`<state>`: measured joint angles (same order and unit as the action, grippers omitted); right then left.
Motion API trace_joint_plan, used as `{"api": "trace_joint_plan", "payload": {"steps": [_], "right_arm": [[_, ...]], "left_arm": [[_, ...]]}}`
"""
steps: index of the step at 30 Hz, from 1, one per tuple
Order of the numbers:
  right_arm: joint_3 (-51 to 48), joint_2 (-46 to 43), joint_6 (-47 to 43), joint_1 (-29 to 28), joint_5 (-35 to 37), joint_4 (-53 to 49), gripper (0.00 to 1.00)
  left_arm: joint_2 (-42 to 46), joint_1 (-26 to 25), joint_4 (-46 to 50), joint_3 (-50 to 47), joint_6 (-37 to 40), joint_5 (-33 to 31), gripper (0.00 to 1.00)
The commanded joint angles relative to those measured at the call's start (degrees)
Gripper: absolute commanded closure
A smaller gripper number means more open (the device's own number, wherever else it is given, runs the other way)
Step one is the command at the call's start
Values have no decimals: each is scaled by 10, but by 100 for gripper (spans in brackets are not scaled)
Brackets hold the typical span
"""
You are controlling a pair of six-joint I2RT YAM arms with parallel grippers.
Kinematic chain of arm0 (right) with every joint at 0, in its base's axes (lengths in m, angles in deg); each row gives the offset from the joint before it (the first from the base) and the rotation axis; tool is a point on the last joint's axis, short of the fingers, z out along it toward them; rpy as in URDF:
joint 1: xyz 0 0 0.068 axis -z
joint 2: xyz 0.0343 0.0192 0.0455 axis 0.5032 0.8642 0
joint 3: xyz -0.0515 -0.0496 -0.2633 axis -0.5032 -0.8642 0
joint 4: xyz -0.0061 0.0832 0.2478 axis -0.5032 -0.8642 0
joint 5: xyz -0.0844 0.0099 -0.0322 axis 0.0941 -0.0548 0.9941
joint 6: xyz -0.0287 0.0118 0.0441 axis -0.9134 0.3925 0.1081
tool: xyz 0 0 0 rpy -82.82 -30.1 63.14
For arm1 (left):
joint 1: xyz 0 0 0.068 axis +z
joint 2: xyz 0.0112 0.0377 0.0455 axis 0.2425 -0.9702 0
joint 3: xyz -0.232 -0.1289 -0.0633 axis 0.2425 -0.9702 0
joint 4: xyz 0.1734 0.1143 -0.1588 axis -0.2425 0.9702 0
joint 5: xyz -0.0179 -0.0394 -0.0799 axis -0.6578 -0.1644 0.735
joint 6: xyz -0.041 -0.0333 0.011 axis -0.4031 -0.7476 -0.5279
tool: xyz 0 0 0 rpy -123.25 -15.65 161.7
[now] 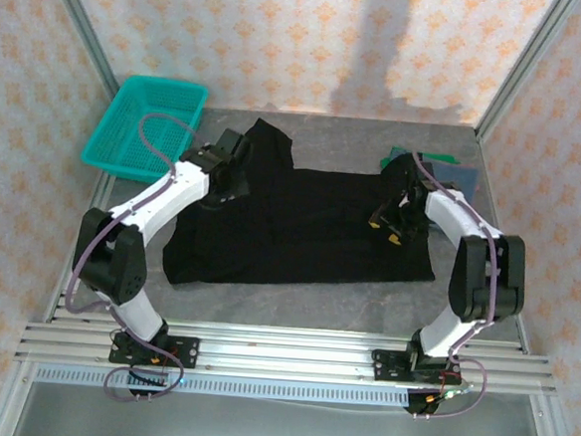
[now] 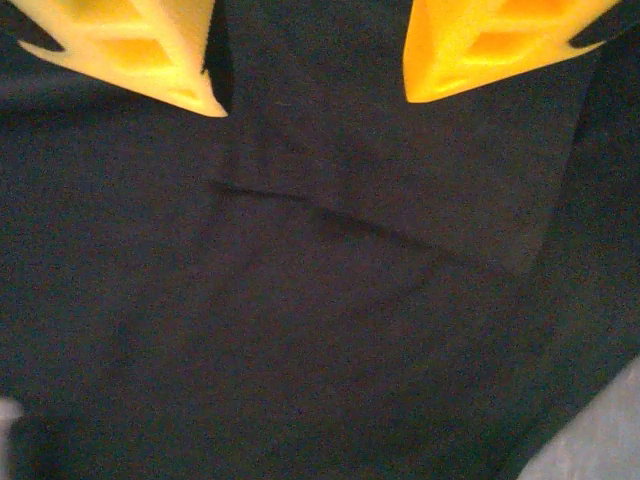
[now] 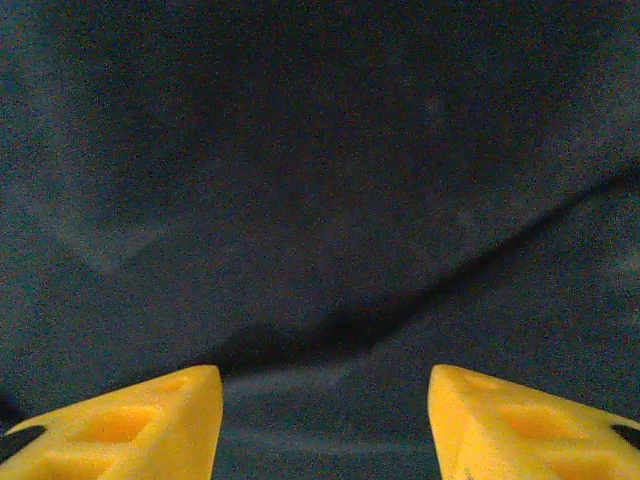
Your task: Fold and stack the t-shirts
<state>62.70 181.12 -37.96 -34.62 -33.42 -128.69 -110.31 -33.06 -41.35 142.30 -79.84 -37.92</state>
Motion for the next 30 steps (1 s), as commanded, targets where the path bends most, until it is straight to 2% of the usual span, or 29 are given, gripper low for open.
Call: {"api": "trace_joint_plan", "payload": {"steps": [1,5,12,16,23,26,30], "right_arm": [[-5,28,33,-8,69,32,52],[-36,37,36,-10,91,39,60],[-110,24,42,-16,113,32,61],[-122,21,41,-26,138,-13,62],[-171,-21,60,-31,128,-70,59],[-174,-42,55,-31,124,-88,57],[-139,-45,49,-31,101,-108,47]], "left_arm": [[-40,28,-37,-90,-47,16,60],[-26,44,-58,-163,-61,0,62],[18,74,-58,-277,-100,2,63],[49,74,-31,-309,-113,6,60],[126,73,16,-353,-130,23,58],[166,63,35,-360,-144,29,51],[185,52,62,-304,-136,16,38]]}}
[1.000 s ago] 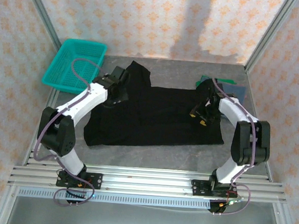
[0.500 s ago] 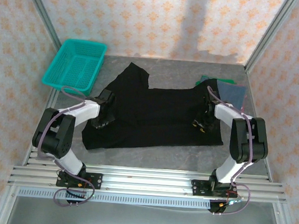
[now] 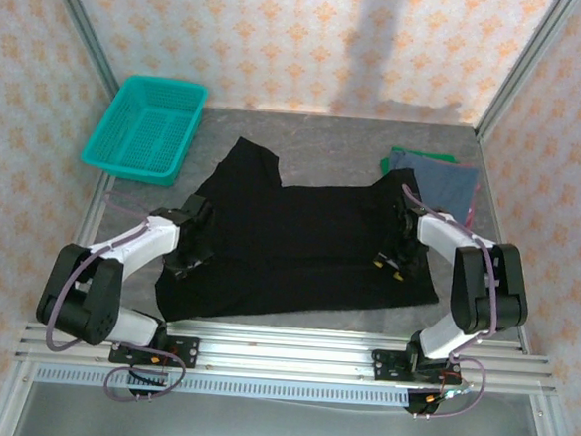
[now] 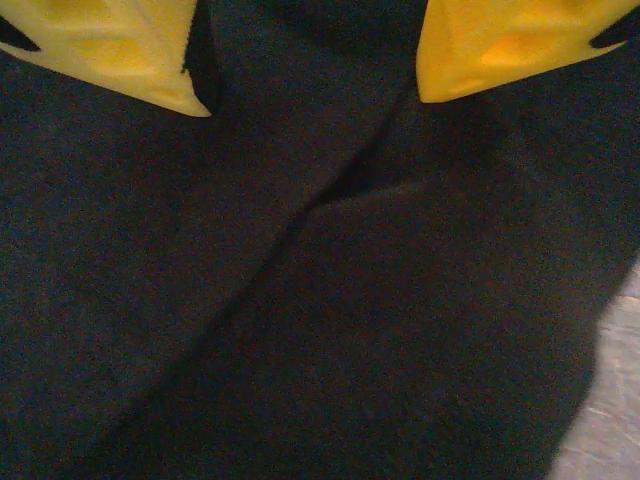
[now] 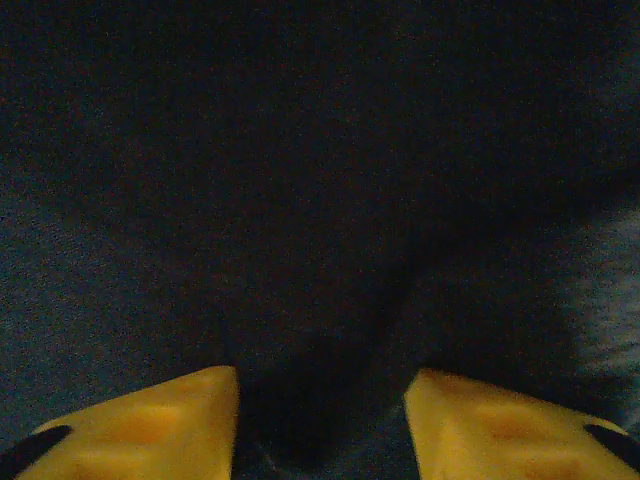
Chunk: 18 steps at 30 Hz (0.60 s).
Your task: Fold and stack the t-shirts
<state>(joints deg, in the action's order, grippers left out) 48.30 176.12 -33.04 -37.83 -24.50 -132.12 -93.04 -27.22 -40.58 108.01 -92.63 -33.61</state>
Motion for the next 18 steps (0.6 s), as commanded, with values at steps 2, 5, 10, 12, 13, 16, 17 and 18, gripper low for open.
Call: {"api": "trace_joint_plan", "payload": {"steps": [2,5,10,12,13,16,17,18], "right_arm": [[40,-14,-1,1,17,-82,41],[118,-36,-19,1,7,-89,28],[271,-12,-103,1,-10,-103,11],[313,3,-124,1,2,-102,8],[332,13,-133,2,4,-99,7],[378,44,-148,4,4,-95,7],[389,52,-150,5,2,-92,7],[399,59,-151,5,0,-89,7]], "left_arm": [[3,-14,70,113,12,-44,31],[-43,-19,81,266,72,-78,24],[-237,-19,108,564,237,-144,19],[-320,-15,106,653,282,-156,19],[-361,-12,102,694,298,-153,20],[-464,-5,105,812,329,-153,22],[-493,-4,105,844,340,-154,23],[-524,-3,109,881,349,-160,25]]}}
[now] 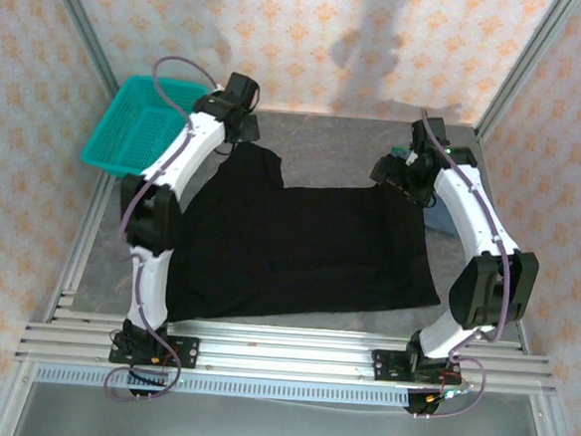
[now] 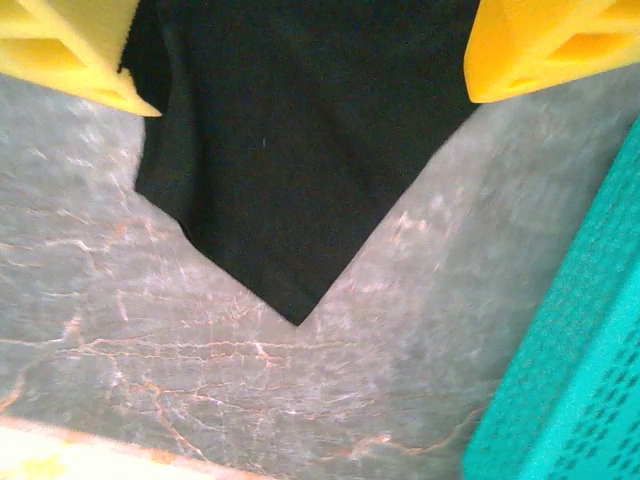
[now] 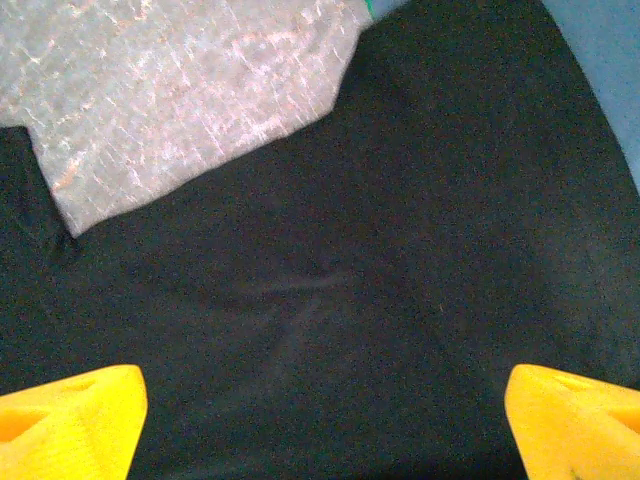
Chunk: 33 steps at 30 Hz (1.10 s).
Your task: Fold and stack the t-shirts
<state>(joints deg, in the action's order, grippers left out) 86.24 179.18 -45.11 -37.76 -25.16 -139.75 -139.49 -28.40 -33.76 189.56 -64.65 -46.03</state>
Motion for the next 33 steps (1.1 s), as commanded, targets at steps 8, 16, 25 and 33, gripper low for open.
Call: {"api": "trace_joint_plan", "payload": {"steps": [8,16,25,33], "right_arm": [[33,56,-31,8,-8,-6,8],[17,52,-47,19,-5,-21,9],[21,55,-56,46,-18,-28,9],[26,52,-68,56,-28,-34,10]], "left_arm": [[-218,30,52,246,87,-48,32],[-275,43,9,267,81,-29,33],[-326,44,-29,301,54,14,34],[-361,44,-30,330,34,26,37]]}}
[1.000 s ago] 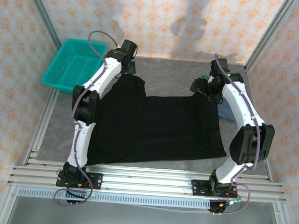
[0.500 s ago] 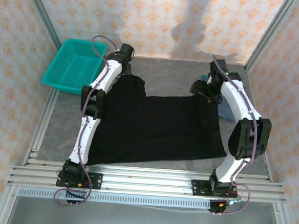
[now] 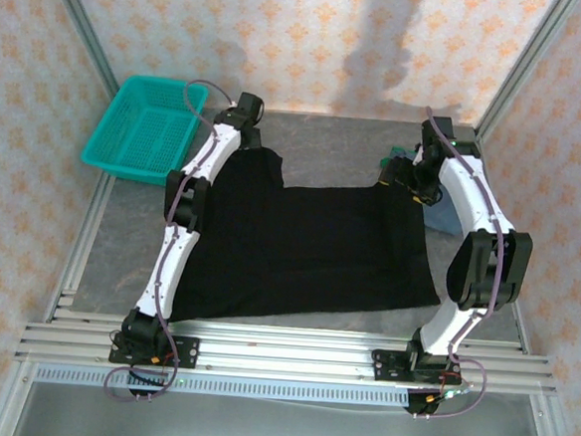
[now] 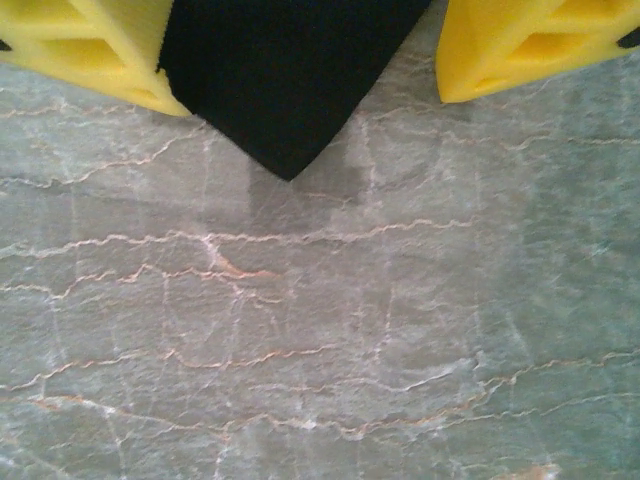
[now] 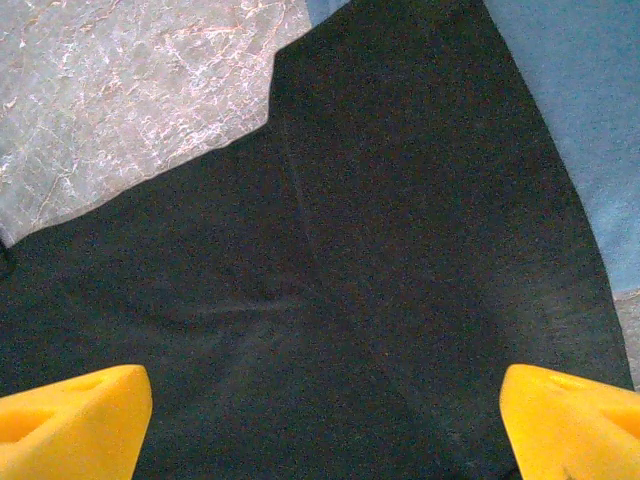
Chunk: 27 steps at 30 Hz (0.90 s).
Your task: Fold and stack the t-shirts
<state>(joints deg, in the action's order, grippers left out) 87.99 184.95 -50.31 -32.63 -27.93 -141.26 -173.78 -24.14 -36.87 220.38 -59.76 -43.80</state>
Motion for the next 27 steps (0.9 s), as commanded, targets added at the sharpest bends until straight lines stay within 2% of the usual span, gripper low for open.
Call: {"api": "trace_joint_plan", "payload": {"steps": [1,5,7,9,10,15,18,21,25,27], "right_arm": [[11,-4,-18,5,1,-21,10],[20,5,-18,13,8,-26,10],[36,13,-10,19,35,-34,11],[52,22,3,26,73,-40,11],[60,28,9,30,88,-43,11],[92,67,12,41,135,-5,13],[129,109,13,48,138,4,17],[150,145,14,50,110,31,22],[201,195,20,50,78,48,34],[221,213,21,50,85,47,38]], "left_arm": [[-20,3,1,24,-18,3,39],[-32,15,2,33,-35,41,48],[-35,14,3,32,-32,65,51],[-37,13,7,32,-32,87,59],[-38,12,10,32,-33,94,63],[-27,15,24,20,-44,120,100],[19,18,8,-20,-40,119,100],[87,21,-31,-94,-39,111,100],[166,26,-69,-167,-31,108,100],[188,28,-69,-181,-27,109,100]]}}
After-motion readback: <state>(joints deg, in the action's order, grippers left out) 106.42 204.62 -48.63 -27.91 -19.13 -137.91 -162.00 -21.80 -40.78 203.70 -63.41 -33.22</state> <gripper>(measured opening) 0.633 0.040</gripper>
